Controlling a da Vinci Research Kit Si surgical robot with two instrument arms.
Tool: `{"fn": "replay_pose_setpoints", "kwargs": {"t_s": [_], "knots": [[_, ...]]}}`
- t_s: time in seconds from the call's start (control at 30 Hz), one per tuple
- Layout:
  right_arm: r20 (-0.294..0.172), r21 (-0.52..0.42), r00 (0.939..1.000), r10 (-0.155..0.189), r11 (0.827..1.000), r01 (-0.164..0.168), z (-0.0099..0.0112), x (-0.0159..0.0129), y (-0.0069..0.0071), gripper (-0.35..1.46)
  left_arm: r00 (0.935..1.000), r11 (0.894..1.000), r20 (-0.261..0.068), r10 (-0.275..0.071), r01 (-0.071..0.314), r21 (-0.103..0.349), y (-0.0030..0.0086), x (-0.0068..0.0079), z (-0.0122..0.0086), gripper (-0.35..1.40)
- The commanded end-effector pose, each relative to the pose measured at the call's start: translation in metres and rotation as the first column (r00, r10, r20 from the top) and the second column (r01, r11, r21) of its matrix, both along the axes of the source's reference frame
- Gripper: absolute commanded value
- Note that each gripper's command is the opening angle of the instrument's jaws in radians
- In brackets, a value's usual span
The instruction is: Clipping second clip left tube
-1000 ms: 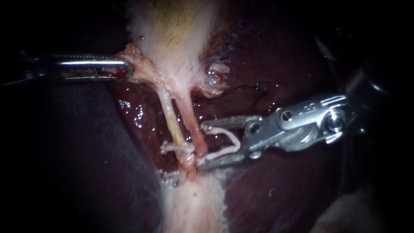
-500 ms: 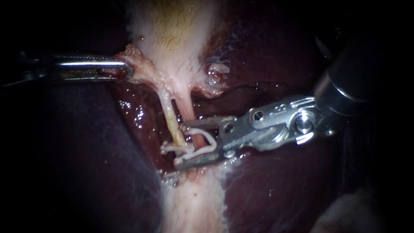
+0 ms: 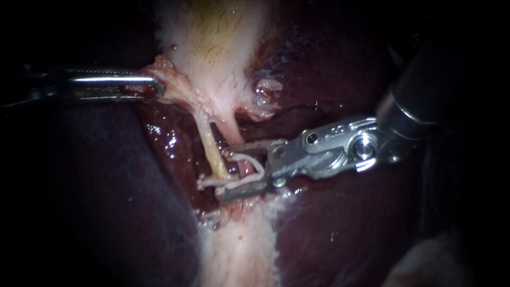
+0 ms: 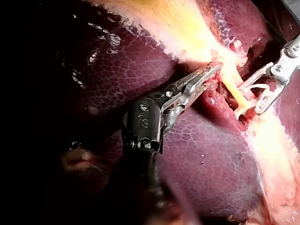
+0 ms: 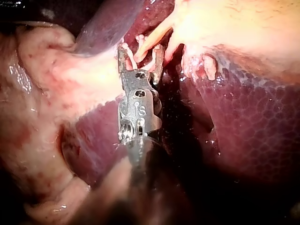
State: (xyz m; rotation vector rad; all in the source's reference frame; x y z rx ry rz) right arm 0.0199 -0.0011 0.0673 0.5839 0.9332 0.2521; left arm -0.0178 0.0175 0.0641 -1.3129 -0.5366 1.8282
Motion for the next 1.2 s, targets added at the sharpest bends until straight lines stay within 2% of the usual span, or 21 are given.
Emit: {"fn": "replay_pose_setpoints", "kwargs": {"t_s": [0.03, 0.23, 0.43, 0.53, 0.63, 0.8, 0.93, 1.07, 1.2], "knots": [[-0.001, 0.001, 1.0000, -0.002, 1.000, 0.002, 0.0001, 0.0002, 0.0001, 0.49, 1.0000, 1.000, 0.000, 0.000, 0.000, 0.000, 0.0000, 0.0000, -0.0001, -0.35], [-0.002, 0.026, 1.0000, -0.006, 1.000, 0.006, 0.0008, 0.0016, 0.0002, 0.49, 1.0000, 1.000, 0.000, 0.000, 0.000, 0.001, -0.0002, -0.0002, -0.0003, -0.35], [-0.004, 0.061, 0.9999, -0.017, 0.998, 0.017, 0.0016, 0.0031, -0.0005, 0.49, 1.0000, 1.000, 0.000, 0.000, 0.000, 0.001, -0.0002, -0.0002, -0.0003, -0.35], [-0.023, 0.102, 0.9985, -0.050, 0.993, 0.052, 0.0021, 0.0035, -0.0010, 0.49, 1.0000, 1.000, 0.000, 0.000, 0.000, 0.001, -0.0002, -0.0002, -0.0003, -0.35], [-0.057, 0.132, 0.9963, -0.064, 0.989, 0.071, 0.0024, 0.0039, -0.0013, 0.47, 1.0000, 1.000, 0.000, 0.000, 0.000, 0.001, -0.0002, -0.0003, -0.0003, -0.35], [-0.118, 0.179, 0.9926, -0.028, 0.983, 0.049, 0.0022, 0.0043, -0.0013, 0.46, 1.0000, 1.000, 0.000, 0.000, 0.000, 0.001, -0.0002, -0.0003, -0.0003, -0.35], [-0.130, 0.190, 0.9911, -0.029, 0.980, 0.053, 0.0020, 0.0044, -0.0015, 0.46, 1.0000, 1.000, 0.000, 0.000, 0.000, 0.001, -0.0002, -0.0003, -0.0003, -0.35], [-0.154, 0.205, 0.9881, -0.008, 0.978, 0.040, 0.0018, 0.0044, -0.0015, 0.47, 1.0000, 1.000, 0.001, 0.000, 0.000, 0.001, -0.0001, -0.0003, -0.0003, -0.35], [-0.160, 0.206, 0.9872, -0.006, 0.978, 0.040, 0.0016, 0.0045, -0.0017, 0.47, 1.0000, 1.000, 0.001, 0.001, -0.001, 0.001, -0.0001, -0.0002, -0.0002, -0.35]]}}
